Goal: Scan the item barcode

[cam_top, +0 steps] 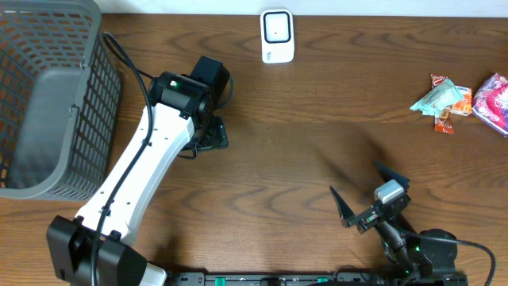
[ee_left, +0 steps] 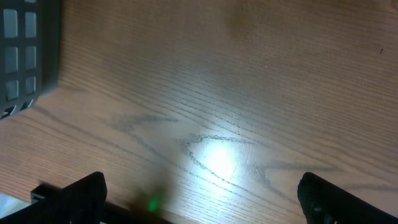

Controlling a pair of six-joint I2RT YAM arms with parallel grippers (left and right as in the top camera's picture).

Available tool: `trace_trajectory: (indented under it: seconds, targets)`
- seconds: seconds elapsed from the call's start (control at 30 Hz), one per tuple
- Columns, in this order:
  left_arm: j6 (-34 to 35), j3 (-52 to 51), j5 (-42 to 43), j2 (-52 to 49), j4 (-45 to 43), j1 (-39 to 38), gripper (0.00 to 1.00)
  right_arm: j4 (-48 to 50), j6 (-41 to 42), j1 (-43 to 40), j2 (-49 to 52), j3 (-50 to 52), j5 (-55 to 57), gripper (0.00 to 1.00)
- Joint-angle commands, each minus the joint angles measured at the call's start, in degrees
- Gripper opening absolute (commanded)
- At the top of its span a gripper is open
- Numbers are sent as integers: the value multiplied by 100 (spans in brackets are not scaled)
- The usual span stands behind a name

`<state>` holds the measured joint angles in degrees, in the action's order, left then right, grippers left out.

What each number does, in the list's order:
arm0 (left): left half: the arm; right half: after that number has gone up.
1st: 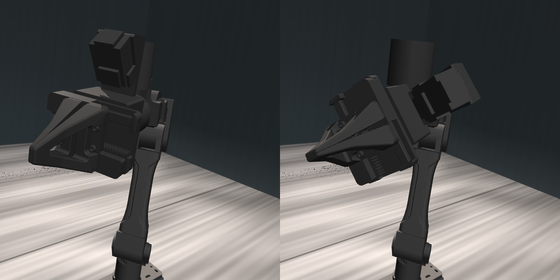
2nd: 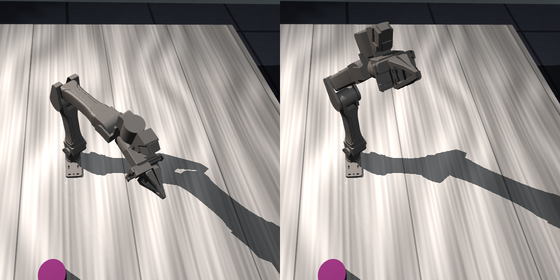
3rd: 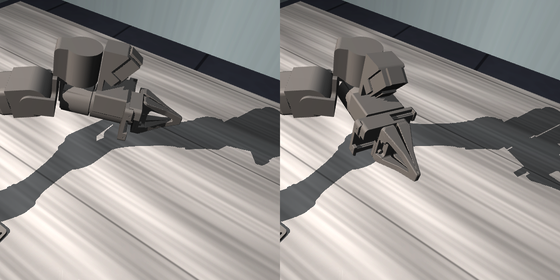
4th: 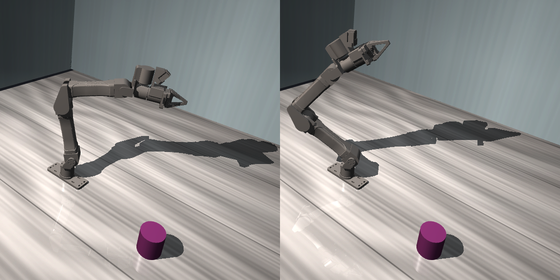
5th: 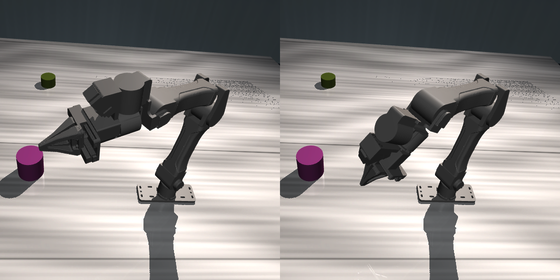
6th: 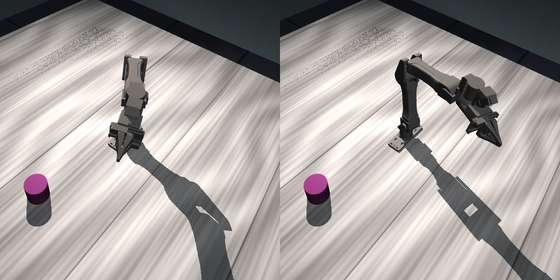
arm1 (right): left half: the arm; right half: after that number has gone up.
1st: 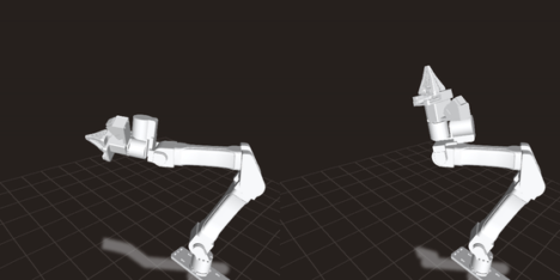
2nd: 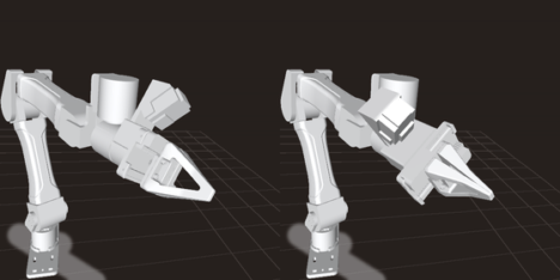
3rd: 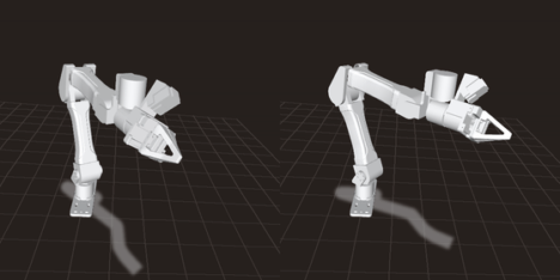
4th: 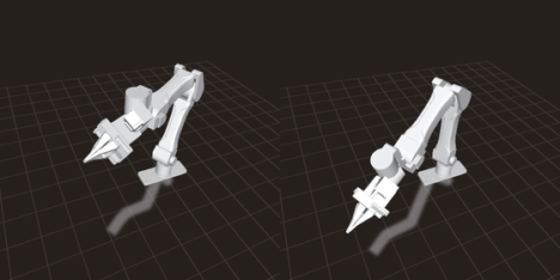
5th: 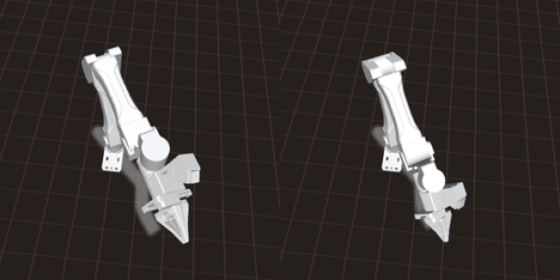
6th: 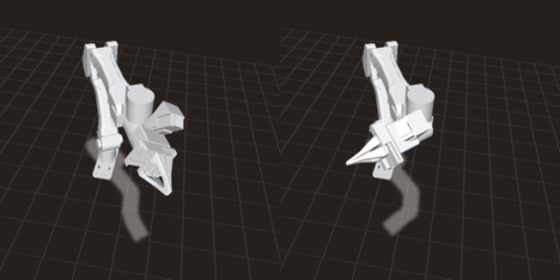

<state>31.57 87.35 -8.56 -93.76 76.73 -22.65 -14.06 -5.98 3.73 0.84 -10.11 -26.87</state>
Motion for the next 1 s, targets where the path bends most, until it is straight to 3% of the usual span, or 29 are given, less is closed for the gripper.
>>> trace_trajectory:
  seconds: [0.0, 0.23, 0.97]
  targets:
    - [68, 17, -94, -44, 37, 4, 98, 363, 402, 35, -55, 299, 599, 99]
    - [68, 17, -94, -44, 37, 4, 98, 1495, 682, 35, -57, 994, 953, 99]
    - [68, 17, -96, -44, 37, 4, 98, 975, 957, 17, -55, 973, 2223, 99]
